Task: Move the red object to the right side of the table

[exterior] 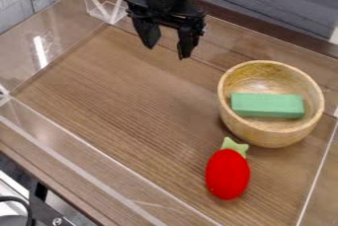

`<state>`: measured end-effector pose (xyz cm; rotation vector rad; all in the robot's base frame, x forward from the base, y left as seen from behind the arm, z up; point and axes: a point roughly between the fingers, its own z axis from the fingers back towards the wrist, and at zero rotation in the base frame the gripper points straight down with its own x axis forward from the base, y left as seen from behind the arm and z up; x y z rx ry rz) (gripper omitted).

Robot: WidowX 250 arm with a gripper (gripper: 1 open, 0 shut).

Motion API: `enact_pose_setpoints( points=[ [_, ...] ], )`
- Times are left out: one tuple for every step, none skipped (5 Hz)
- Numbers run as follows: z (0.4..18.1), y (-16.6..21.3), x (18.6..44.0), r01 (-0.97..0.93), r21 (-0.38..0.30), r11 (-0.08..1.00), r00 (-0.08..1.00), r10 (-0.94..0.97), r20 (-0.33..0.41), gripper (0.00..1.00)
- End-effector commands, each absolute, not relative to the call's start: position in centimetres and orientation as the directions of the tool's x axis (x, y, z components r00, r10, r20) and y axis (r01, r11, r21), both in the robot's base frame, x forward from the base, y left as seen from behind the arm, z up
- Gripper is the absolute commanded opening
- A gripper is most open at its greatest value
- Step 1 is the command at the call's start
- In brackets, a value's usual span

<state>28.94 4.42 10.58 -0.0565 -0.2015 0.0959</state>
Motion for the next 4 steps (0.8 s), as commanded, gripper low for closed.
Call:
enact_pose_setpoints(
  points=[
    [11.4,5.0,30.3,-0.087,-0.056,0.995,0.965,0.098,0.243,1.0],
    [11.1,5.2,30.8,-0.087,-0.058,0.994,0.966,0.099,0.24,1.0],
    [10.8,5.3,31.1,-0.088,-0.064,0.994,0.967,0.1,0.234,1.0],
    [10.6,5.4,31.4,-0.089,-0.069,0.994,0.968,0.102,0.227,1.0]
  ],
)
